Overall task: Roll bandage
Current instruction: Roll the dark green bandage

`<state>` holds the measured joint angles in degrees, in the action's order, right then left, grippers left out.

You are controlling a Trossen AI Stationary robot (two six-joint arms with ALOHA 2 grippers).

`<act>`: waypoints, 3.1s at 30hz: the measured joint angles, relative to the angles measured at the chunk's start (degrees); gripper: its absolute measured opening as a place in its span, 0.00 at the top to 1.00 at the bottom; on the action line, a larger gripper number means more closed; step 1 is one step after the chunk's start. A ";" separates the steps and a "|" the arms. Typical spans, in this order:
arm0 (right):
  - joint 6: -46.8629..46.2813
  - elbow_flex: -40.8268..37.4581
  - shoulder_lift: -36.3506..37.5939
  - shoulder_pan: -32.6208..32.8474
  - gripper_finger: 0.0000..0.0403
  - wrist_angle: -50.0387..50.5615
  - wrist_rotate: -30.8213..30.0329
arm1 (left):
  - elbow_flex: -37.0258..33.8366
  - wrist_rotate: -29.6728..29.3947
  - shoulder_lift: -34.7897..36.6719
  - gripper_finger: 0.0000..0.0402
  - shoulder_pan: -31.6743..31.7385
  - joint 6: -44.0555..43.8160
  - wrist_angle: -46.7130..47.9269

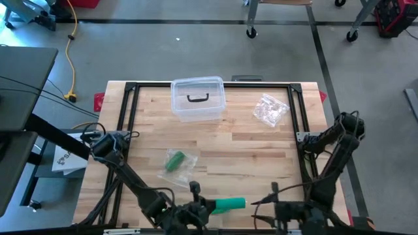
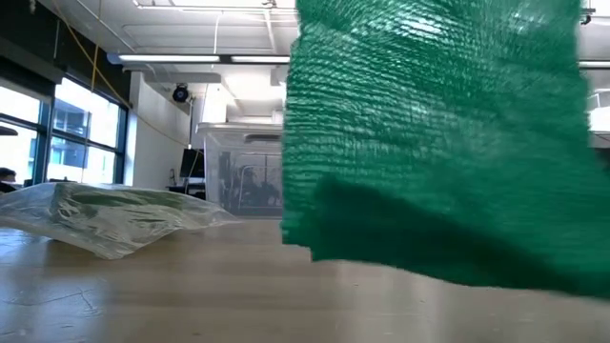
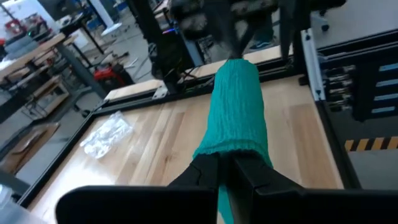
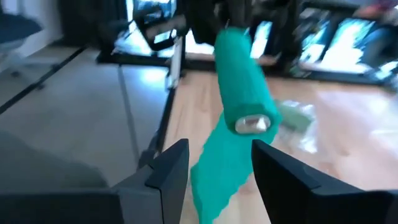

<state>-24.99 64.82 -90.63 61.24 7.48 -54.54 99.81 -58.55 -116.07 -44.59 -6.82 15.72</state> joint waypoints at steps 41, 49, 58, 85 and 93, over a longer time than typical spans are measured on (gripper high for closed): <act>17.54 0.00 -2.20 -6.86 0.96 -11.84 8.82 | -0.02 1.77 -0.02 0.81 -0.99 -4.62 -1.42; 15.85 -0.02 -0.87 -5.03 0.94 -10.55 7.47 | -0.02 2.04 0.97 0.65 -1.66 -6.00 4.76; 14.97 -0.02 -0.70 -4.00 0.94 -10.51 7.20 | -0.07 2.65 3.10 0.65 -2.93 -13.16 15.95; 29.04 0.00 -0.76 -2.35 0.95 -22.37 19.03 | -0.09 16.12 -0.04 0.65 -2.58 19.97 -22.91; 28.93 0.00 -0.76 -2.35 0.95 -22.44 19.21 | -0.11 19.82 -0.48 0.65 -1.89 19.55 -24.65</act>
<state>3.94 64.82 -91.39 58.89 -14.95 -35.33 99.70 -38.73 -116.55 -46.48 12.73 -8.93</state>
